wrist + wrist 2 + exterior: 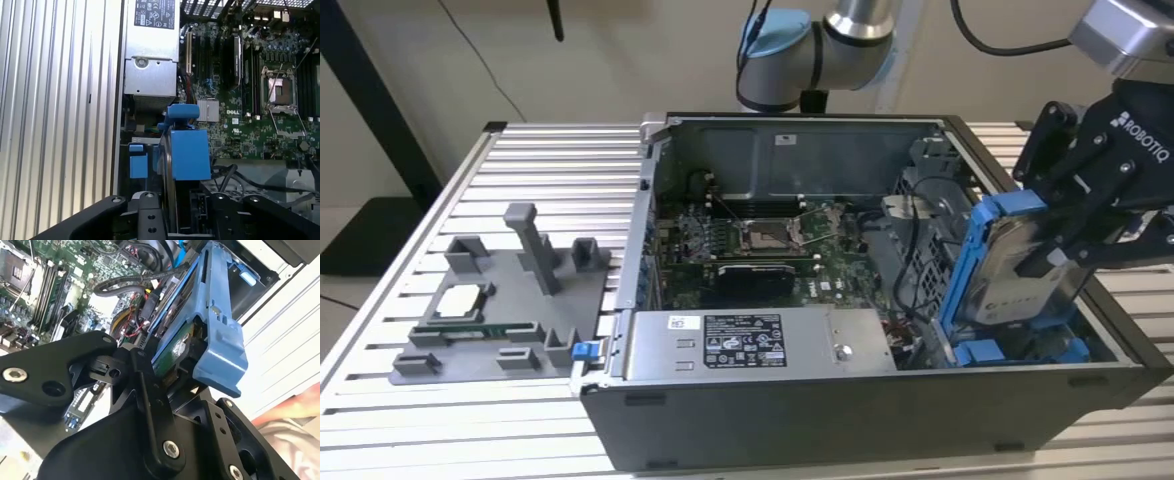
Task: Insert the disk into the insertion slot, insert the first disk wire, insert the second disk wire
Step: 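Insert the disk into the insertion slot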
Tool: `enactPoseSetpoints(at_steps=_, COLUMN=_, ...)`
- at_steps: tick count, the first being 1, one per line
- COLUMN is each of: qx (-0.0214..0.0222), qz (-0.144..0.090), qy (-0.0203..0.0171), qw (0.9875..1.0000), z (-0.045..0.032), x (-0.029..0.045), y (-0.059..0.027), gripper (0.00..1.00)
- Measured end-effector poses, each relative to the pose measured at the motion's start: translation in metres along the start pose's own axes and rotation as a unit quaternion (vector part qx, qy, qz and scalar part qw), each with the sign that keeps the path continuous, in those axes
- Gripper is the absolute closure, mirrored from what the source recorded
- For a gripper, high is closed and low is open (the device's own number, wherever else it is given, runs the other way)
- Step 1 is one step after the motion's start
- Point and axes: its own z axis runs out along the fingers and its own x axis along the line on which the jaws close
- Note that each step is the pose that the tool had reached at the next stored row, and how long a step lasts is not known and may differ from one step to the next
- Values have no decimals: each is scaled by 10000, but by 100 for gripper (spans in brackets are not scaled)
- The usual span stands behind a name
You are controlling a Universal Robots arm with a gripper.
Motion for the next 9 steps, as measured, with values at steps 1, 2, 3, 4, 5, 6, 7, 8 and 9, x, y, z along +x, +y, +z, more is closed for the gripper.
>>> enactPoseSetpoints(at_steps=1, qx=0, qz=0, qy=0, qw=10000, z=-23, x=-2, y=4, gripper=0)
enactPoseSetpoints(at_steps=2, qx=0, qz=0, qy=1, qw=10000, z=-49, x=-5, y=9, gripper=0)
enactPoseSetpoints(at_steps=3, qx=-2, qz=0, qy=0, qw=10000, z=-70, x=-7, y=13, gripper=0)
enactPoseSetpoints(at_steps=4, qx=-6, qz=0, qy=-1, qw=10000, z=-90, x=-9, y=15, gripper=0)
enactPoseSetpoints(at_steps=5, qx=-11, qz=1, qy=-1, qw=10000, z=-114, x=-12, y=19, gripper=0)
enactPoseSetpoints(at_steps=6, qx=-17, qz=2, qy=-1, qw=10000, z=-139, x=-14, y=22, gripper=0)
enactPoseSetpoints(at_steps=7, qx=-25, qz=2, qy=0, qw=10000, z=-166, x=-17, y=25, gripper=0)
enactPoseSetpoints(at_steps=8, qx=-32, qz=3, qy=0, qw=10000, z=-190, x=-20, y=28, gripper=0)
enactPoseSetpoints(at_steps=9, qx=-40, qz=4, qy=-2, qw=10000, z=-213, x=-21, y=30, gripper=0)
